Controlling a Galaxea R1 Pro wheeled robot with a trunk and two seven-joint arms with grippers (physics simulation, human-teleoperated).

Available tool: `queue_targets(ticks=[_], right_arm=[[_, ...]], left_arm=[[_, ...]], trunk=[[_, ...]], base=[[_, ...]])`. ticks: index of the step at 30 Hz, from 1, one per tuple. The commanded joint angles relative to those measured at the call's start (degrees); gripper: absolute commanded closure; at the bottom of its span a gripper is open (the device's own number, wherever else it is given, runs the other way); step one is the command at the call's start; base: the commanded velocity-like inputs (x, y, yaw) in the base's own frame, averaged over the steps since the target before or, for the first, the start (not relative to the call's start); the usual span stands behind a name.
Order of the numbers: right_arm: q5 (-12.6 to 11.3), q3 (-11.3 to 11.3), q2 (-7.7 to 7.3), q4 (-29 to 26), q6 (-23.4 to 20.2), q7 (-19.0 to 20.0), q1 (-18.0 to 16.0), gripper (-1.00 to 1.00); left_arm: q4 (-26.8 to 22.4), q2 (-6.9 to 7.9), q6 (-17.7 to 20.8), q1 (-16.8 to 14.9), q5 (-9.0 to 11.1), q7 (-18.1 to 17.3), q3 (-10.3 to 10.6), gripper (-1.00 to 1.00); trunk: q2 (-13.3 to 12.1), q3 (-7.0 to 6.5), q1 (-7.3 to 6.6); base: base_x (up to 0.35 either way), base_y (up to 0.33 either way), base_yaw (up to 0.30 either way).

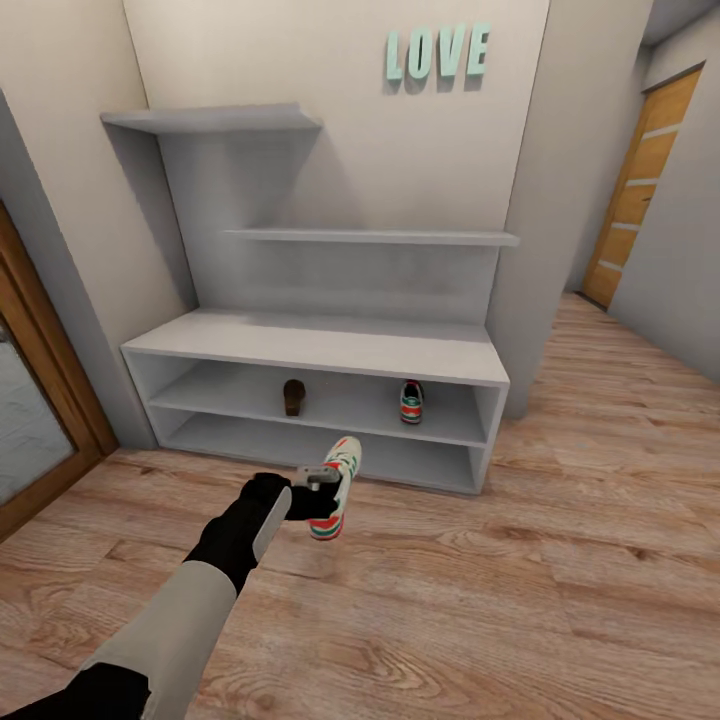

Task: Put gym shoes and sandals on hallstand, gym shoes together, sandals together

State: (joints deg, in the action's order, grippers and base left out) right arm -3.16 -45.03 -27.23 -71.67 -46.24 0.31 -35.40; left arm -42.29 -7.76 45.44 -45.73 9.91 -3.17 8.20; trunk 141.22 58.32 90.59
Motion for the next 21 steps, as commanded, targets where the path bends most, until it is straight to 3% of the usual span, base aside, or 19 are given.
queue_targets(ticks=[1, 4, 7, 10, 21], right_arm=[[-0.29, -0.07, -0.01, -0.05, -0.25, 0.04, -0.04, 1.00], [-0.27, -0.06, -0.01, -0.05, -0.25, 0.04, -0.03, 1.00], [-0.21, -0.07, -0.02, -0.05, -0.25, 0.04, -0.05, 1.00], [-0.19, -0.06, -0.02, -0.11, -0.25, 0.04, -0.03, 1.00], [-0.16, -0.06, -0.02, -0.14, -0.25, -0.03, -0.03, 1.00]], left_arm=[[-0.06, 0.04, 0.20, -0.04, 0.29, 0.08, 0.06, 1.00], [-0.07, 0.10, -0.80, -0.06, 0.22, -0.03, 0.06, 1.00], [0.43, 0.11, -9.83, -0.06, 0.20, -0.09, 0.10, 1.00], [0.70, 0.22, -13.79, 0.00, 0.20, -0.09, 0.14, 1.00], [0.72, 1.76, -15.11, 0.03, 0.18, 0.06, 0.07, 1.00]], trunk=[[0.02, 0.06, -0.01], [0.02, 0.06, -0.01], [0.02, 0.06, -0.01], [0.02, 0.06, -0.01], [0.02, 0.06, -0.01]], base=[[0.000, 0.000, 0.000], [0.000, 0.000, 0.000], [0.000, 0.000, 0.000], [0.000, 0.000, 0.000], [0.000, 0.000, 0.000]])
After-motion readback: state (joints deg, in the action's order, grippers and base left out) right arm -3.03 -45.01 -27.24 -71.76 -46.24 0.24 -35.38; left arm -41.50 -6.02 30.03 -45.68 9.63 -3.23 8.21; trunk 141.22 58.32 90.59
